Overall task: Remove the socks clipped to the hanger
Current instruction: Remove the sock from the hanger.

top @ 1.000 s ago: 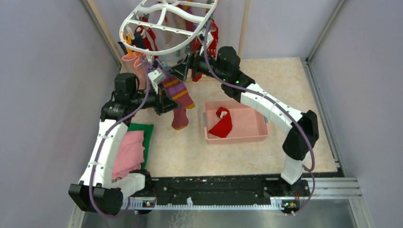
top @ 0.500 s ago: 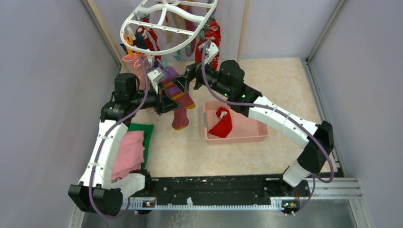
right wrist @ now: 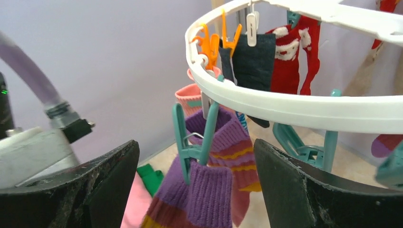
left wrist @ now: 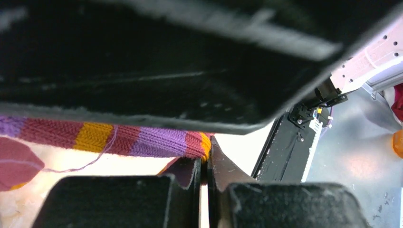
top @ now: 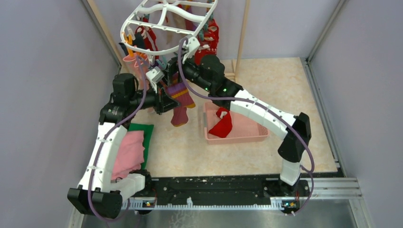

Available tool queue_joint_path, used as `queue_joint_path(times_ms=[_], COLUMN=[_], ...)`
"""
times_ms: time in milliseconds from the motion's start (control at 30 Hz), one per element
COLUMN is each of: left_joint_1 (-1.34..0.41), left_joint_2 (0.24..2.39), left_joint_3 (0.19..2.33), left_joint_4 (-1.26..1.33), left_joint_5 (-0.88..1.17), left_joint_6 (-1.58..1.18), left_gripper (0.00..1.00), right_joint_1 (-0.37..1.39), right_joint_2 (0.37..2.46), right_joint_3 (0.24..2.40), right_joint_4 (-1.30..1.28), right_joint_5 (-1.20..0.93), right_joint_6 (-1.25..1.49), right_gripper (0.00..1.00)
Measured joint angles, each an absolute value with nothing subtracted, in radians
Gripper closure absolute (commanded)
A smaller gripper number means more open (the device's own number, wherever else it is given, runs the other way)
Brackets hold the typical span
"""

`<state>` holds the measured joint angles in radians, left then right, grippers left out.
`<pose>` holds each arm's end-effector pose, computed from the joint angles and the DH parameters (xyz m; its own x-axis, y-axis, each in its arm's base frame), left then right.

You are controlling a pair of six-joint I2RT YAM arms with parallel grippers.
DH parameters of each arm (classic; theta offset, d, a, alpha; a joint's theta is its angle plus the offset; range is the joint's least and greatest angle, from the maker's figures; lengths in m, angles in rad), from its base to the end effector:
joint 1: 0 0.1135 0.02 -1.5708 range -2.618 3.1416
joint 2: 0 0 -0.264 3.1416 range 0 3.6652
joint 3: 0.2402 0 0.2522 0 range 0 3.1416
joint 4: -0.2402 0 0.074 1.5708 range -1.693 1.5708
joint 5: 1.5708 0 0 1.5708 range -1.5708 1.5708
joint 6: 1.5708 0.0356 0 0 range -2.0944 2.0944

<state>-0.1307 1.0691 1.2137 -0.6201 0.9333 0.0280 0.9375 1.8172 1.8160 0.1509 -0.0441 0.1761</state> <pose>0.2059 -0.0559 0.3961 -0.4317 0.0736 -0.8990 0.7983 0.4951 -0.3428 0.2578 0.3538 0.4456 -0.0587 0.2158 -0.9747 -0.8337 0.5264 0.1668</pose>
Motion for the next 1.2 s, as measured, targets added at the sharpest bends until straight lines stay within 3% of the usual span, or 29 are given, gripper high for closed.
queue_joint_path(times_ms=[633,800,1033,1200], left_joint_1=[-0.132,-0.133,-0.133,-0.133], left_joint_2=[1.069,1.069,1.069,1.069], left_joint_3=[1.214,1.214,1.213,1.213], left_joint_4=[-0.624,-0.629,-0.630,-0.631], left_joint_5=[0.933,0.932,0.921,0.918], left_joint_6=[0.025,0.025,0.026,0.027], left_gripper=[1.00,1.00,1.00,1.00], right_joint_1=[0.938,0.938,0.933,0.914], right_joint_2=[1.951,1.972,1.961,1.955], right_joint_3=[1.967,1.979,1.916,1.859], right_joint_4=[0.169,0.184,0.318,0.387], right_joint_5=[-0.028,-0.030,-0.045,-0.064], right_joint_6=[0.123,0.126,0.179,0.267], right_gripper=[0.34,0.52,0.64,0.86])
